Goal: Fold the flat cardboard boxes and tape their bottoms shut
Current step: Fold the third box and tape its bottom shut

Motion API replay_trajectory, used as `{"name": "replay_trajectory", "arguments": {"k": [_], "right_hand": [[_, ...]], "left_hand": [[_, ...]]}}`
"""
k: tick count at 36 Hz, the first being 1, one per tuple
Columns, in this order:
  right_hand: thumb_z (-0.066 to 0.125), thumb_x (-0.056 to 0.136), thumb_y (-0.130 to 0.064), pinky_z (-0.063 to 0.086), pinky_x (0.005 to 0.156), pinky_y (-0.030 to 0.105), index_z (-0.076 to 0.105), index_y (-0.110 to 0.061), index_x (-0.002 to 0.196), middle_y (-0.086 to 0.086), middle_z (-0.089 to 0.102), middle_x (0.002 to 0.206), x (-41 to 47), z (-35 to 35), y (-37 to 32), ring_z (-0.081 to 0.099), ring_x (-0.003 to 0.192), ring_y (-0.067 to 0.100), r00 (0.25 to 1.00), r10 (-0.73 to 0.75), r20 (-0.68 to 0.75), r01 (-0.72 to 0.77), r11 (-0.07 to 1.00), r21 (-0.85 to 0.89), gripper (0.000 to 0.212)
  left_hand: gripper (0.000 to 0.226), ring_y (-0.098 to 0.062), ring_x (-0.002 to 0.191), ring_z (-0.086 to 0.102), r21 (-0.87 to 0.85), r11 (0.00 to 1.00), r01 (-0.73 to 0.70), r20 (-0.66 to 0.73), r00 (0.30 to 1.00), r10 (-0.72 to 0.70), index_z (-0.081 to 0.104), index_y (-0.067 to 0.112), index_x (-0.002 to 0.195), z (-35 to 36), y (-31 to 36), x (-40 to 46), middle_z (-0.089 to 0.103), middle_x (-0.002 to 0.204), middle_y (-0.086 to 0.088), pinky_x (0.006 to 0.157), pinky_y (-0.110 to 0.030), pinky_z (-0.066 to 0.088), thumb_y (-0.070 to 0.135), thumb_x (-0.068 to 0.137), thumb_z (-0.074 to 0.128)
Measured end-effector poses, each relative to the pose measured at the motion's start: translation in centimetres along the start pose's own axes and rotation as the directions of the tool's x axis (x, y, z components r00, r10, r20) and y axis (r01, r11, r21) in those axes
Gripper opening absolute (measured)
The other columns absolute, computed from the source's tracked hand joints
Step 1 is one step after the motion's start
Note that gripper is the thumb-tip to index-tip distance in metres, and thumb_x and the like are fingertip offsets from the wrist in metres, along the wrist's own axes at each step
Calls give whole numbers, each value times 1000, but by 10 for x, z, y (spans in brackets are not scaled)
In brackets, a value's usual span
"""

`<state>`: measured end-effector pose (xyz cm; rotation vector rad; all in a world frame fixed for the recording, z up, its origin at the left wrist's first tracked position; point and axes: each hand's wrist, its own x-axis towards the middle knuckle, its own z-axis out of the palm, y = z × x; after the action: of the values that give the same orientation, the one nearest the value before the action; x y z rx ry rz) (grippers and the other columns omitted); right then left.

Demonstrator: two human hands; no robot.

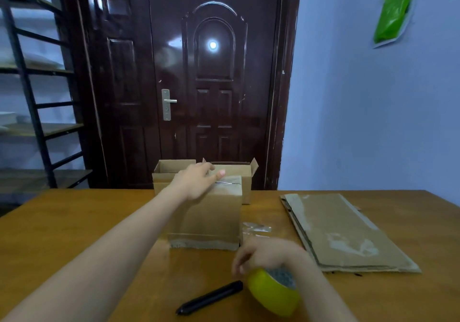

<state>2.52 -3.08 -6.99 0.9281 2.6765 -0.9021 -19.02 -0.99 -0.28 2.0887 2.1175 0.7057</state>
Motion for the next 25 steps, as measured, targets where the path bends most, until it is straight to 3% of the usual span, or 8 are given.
{"name": "replay_trajectory", "arguments": {"k": [4, 8, 10, 12, 15, 18, 22, 25], "right_hand": [[55, 88, -10, 42, 71, 20, 71, -15, 102, -8, 66, 97, 12, 20, -8, 54, 80, 5, 999, 45, -24, -43, 997, 63, 22], [54, 85, -13, 42, 88, 25, 73, -20, 93, -4, 69, 109, 19, 35, -10, 59, 101, 16, 984, 93, -152, -88, 995, 37, 21], [58, 87, -24, 35, 88, 21, 72, -19, 96, -5, 69, 103, 18, 37, -11, 59, 97, 12, 976, 94, -196, -93, 996, 16, 18], [61, 86, -32, 36, 80, 20, 72, -18, 98, -8, 67, 93, 17, 37, -12, 55, 82, 5, 977, 86, -195, -79, 996, 43, 21], [62, 86, -37, 42, 68, 20, 71, -16, 100, -6, 65, 91, 15, 34, -15, 53, 72, 3, 980, 79, -185, -70, 996, 58, 26], [58, 89, -41, 51, 84, 30, 68, -19, 104, -2, 67, 99, 13, 28, -15, 61, 88, 10, 967, 68, -245, -46, 994, 96, 29], [53, 93, -39, 52, 88, 30, 65, -24, 102, -2, 66, 102, 7, 6, -11, 62, 94, 12, 900, 75, -429, -1, 986, 170, 21], [54, 93, -29, 49, 76, 21, 66, -27, 87, -8, 66, 90, 3, -17, -9, 61, 84, 7, 779, 141, -610, 56, 955, 293, 13]], "left_hand": [[63, -23, 113, 53, -37, 999, 10, -11, 1000, -10, 56, 18, 123, -3, -10, -5, 59, 123, -3, 96, -47, 42, 65, 92, 28], [57, -23, 110, 53, -133, 991, 29, -32, 999, -34, 58, 16, 115, -10, -20, -11, 59, 115, -1, 97, -46, 42, 60, 94, 29], [53, -21, 108, 52, -199, 979, 50, -44, 997, -59, 58, 15, 115, -14, -24, -13, 57, 111, 1, 98, -41, 41, 57, 96, 31], [48, -21, 109, 52, -255, 965, 59, -54, 996, -75, 58, 18, 113, -16, -29, -13, 58, 112, -1, 95, -37, 39, 55, 96, 33], [54, -22, 120, 50, -298, 952, 74, -71, 992, -100, 56, 16, 127, -19, -37, -15, 58, 128, -4, 101, -37, 38, 55, 96, 34], [59, -22, 123, 48, -297, 950, 102, -78, 988, -130, 53, 17, 130, -23, -44, -18, 56, 132, -3, 105, -42, 37, 59, 95, 32], [58, -25, 115, 52, -312, 943, 114, -128, 979, -161, 56, 13, 124, -28, -52, -22, 59, 123, -6, 98, -43, 42, 58, 95, 32], [57, -23, 106, 53, -344, 929, 139, -169, 964, -207, 57, 10, 120, -30, -56, -25, 60, 116, -7, 91, -38, 43, 54, 97, 29]]}}
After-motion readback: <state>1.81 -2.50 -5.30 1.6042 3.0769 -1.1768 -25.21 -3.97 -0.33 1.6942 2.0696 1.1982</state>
